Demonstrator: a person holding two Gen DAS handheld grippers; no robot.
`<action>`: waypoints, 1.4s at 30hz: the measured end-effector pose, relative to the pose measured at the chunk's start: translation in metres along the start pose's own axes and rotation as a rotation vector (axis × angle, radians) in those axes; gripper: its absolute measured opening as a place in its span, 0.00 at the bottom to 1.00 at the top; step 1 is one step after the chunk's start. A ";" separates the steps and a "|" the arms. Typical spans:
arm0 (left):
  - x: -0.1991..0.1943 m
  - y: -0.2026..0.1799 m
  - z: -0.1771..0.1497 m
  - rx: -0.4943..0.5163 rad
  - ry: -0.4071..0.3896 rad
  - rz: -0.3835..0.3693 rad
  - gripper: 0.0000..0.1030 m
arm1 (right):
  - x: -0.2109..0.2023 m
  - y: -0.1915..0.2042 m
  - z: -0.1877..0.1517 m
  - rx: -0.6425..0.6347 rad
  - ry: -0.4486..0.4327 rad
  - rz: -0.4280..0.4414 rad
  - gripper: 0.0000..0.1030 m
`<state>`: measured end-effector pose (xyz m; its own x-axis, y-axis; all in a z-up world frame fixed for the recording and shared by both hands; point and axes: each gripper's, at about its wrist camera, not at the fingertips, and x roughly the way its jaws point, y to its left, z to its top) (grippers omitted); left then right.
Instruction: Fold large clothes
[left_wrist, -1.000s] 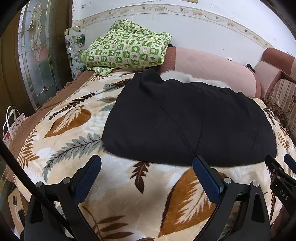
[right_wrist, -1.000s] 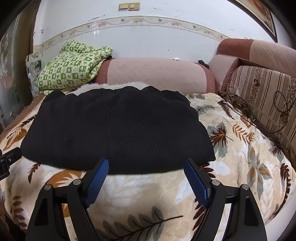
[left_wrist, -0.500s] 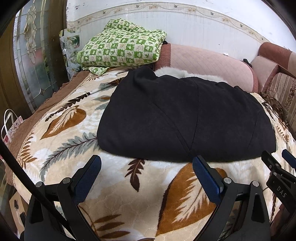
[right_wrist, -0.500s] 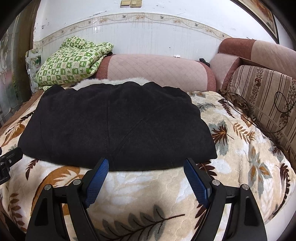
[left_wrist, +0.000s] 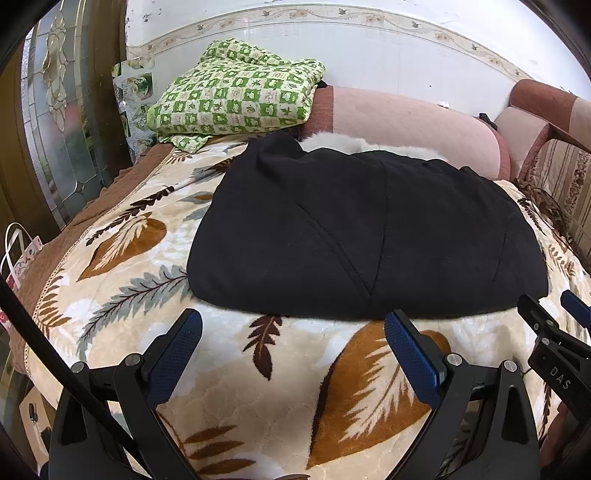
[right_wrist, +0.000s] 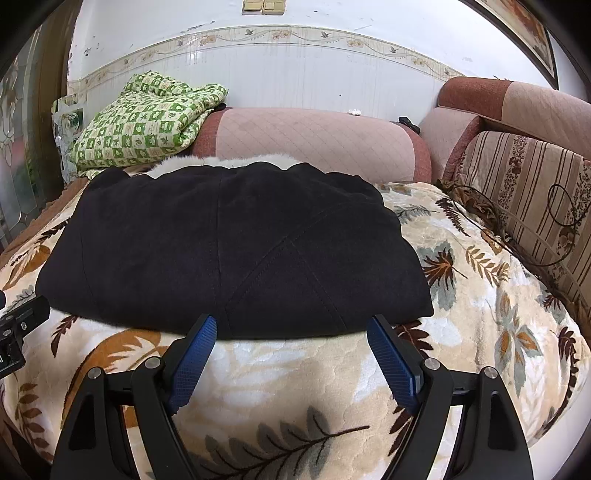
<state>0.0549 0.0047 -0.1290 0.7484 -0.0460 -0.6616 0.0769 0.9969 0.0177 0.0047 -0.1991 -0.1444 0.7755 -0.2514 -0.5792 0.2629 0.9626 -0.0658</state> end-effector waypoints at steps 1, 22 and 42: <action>-0.001 0.000 0.000 0.001 -0.002 -0.002 0.96 | 0.000 0.000 0.000 0.000 -0.001 0.000 0.85; -0.003 -0.011 -0.005 0.043 -0.009 -0.021 0.96 | -0.005 0.001 0.001 -0.008 -0.020 -0.001 0.87; -0.003 -0.013 -0.005 0.034 -0.001 -0.051 0.96 | -0.008 0.001 0.003 0.001 -0.031 -0.007 0.88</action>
<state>0.0485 -0.0073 -0.1317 0.7435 -0.0969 -0.6617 0.1375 0.9905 0.0094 0.0004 -0.1962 -0.1378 0.7910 -0.2616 -0.5531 0.2691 0.9606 -0.0694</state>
